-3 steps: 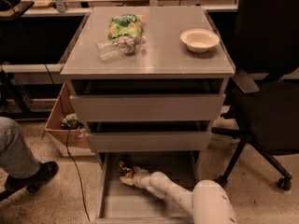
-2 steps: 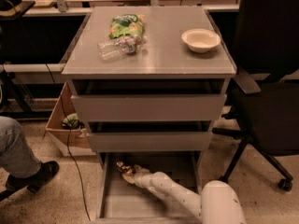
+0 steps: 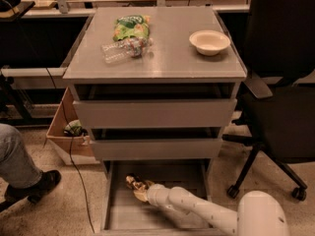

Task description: Pick orange can from bottom drawer and place on counter

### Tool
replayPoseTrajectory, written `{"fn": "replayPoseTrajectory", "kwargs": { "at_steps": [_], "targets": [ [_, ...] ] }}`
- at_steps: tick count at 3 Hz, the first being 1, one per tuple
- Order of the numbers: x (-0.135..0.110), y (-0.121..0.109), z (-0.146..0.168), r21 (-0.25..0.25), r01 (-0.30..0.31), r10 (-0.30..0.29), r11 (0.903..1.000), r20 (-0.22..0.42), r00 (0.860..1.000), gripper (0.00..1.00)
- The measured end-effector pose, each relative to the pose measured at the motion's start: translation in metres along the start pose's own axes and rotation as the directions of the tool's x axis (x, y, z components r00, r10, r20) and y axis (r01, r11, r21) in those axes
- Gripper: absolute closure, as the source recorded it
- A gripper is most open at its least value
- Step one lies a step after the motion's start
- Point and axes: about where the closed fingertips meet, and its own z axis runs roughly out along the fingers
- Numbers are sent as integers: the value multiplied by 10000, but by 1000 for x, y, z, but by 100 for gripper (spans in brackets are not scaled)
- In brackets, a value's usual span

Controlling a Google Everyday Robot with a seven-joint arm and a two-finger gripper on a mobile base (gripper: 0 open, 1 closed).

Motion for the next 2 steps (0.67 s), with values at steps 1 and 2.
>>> {"fn": "replayPoseTrajectory", "kwargs": {
  "at_steps": [1,2],
  "targets": [
    [0,-2,-64,137,-648,651,9978,-278,9975,100],
    [-10,-6,-128,636,-983,1029,9931,-734,9920,100]
  ]
}}
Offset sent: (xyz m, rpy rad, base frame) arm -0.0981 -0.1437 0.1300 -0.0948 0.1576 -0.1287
